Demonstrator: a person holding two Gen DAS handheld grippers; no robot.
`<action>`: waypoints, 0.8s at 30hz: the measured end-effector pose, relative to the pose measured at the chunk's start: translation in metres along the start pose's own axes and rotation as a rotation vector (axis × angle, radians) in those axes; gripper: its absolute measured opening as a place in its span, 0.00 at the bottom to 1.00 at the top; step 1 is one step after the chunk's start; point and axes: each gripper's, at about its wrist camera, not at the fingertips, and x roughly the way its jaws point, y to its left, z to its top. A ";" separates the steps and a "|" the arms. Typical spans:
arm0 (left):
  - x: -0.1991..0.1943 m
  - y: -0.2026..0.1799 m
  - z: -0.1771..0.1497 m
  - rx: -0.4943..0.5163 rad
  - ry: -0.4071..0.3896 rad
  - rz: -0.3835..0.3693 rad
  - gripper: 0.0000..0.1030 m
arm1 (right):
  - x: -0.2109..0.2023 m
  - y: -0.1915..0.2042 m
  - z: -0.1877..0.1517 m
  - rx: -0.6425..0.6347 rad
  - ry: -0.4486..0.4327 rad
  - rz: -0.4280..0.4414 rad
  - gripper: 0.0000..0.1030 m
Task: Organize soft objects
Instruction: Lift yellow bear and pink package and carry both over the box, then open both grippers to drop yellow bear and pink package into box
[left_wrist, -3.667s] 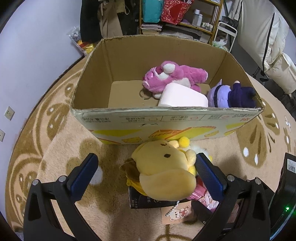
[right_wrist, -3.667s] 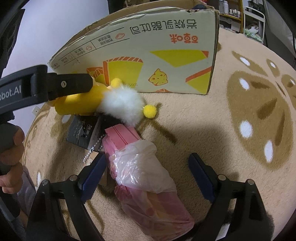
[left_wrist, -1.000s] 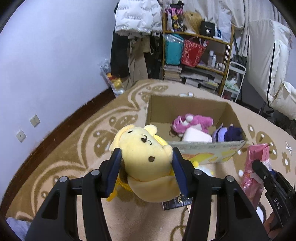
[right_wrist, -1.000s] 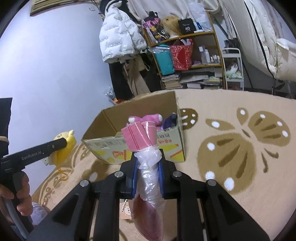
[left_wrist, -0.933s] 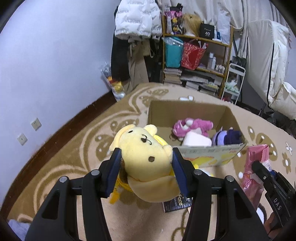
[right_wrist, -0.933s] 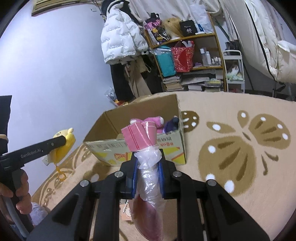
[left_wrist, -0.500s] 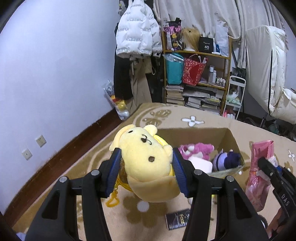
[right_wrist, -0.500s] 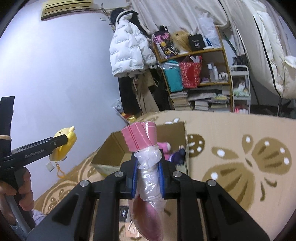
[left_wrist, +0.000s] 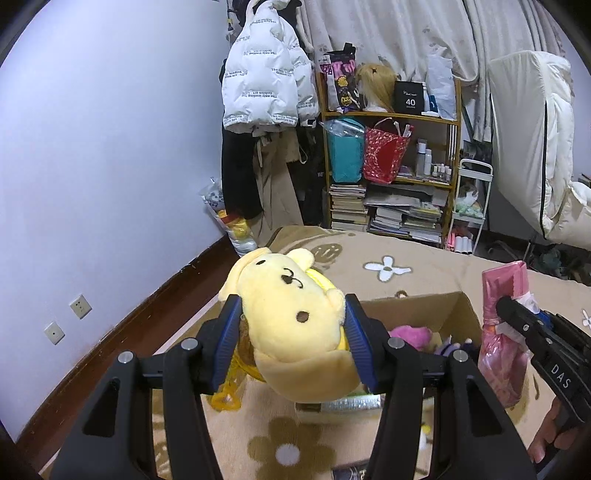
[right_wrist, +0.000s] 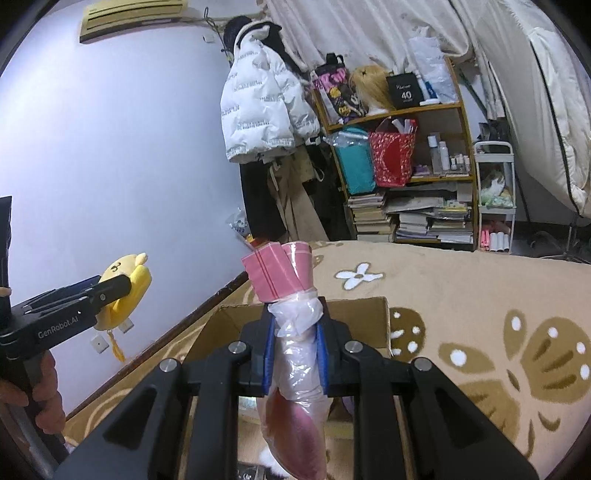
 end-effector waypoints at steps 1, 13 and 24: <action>0.005 -0.001 0.001 0.000 0.002 -0.004 0.52 | 0.006 0.000 0.002 0.000 0.017 0.004 0.19; 0.063 -0.017 -0.025 -0.029 0.113 -0.056 0.56 | 0.069 -0.017 -0.003 0.069 0.255 0.021 0.25; 0.080 -0.013 -0.041 -0.063 0.156 0.038 0.84 | 0.067 -0.021 -0.010 0.050 0.255 -0.022 0.81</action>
